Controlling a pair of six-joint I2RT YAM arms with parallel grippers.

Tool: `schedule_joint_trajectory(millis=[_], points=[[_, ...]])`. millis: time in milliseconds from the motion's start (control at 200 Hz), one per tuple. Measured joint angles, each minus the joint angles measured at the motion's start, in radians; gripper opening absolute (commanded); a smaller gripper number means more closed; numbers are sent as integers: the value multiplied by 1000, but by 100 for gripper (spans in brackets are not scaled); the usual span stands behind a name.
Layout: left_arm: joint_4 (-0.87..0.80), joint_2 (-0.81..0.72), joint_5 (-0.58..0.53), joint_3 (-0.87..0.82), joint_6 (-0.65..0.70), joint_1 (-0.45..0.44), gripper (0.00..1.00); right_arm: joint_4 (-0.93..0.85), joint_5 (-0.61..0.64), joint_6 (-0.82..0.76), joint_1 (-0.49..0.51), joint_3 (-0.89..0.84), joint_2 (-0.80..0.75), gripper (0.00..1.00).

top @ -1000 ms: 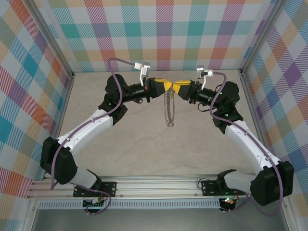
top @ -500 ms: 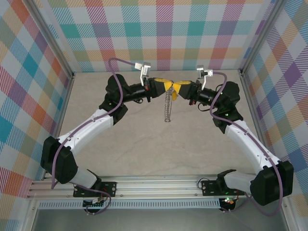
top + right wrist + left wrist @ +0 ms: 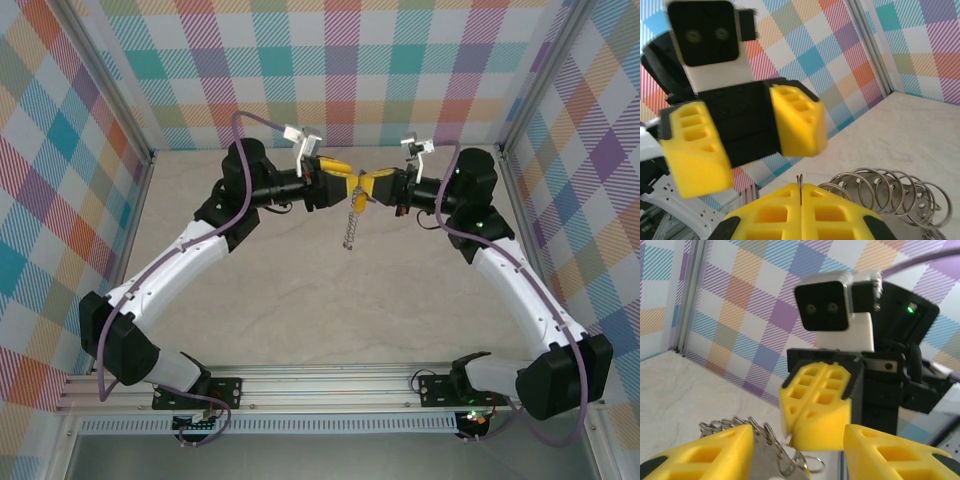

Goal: Put the keys on the keyring

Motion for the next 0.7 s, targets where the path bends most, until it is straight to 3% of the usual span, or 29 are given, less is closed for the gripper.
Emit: schedule_joint_trajectory(millis=[405,700], points=[[-446,101,124,308,288,80,37,-316,-186,-202,-52,203,177,0],[-639,245,217,414,375,82,35,-343,-262,-219,-52,241,234,0]])
